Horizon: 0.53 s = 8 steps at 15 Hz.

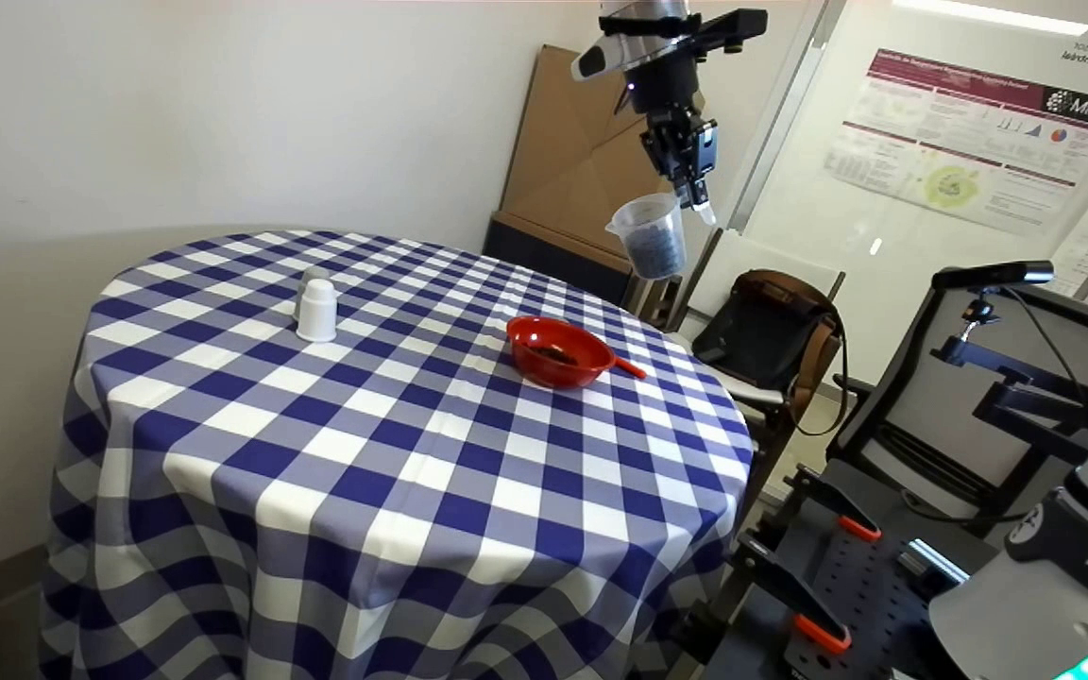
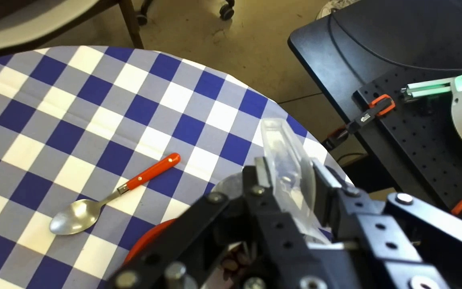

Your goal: Pour some of the contents of the colourless jar in the orange bowl

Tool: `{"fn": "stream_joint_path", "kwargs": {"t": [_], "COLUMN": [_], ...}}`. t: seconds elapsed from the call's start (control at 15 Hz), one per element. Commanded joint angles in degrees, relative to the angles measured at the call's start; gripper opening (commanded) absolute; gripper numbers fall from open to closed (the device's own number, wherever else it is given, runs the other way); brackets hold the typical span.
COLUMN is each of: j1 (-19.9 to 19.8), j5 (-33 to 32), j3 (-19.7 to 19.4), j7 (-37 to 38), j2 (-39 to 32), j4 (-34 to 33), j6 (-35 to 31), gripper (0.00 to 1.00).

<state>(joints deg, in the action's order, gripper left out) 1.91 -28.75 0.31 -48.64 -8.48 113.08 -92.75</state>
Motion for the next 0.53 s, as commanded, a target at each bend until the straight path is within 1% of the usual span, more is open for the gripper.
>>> {"fn": "stream_joint_path", "kwargs": {"t": [0.0, 0.47], "j1": [1.1, 2.9], "j5": [-4.6, -12.5], "j3": [1.3, 2.4], "j7": [3.3, 6.1], "j2": [-6.5, -15.9], "j4": [-6.1, -13.3], "j6": [5.4, 12.2], "gripper": [0.08, 0.08]}}
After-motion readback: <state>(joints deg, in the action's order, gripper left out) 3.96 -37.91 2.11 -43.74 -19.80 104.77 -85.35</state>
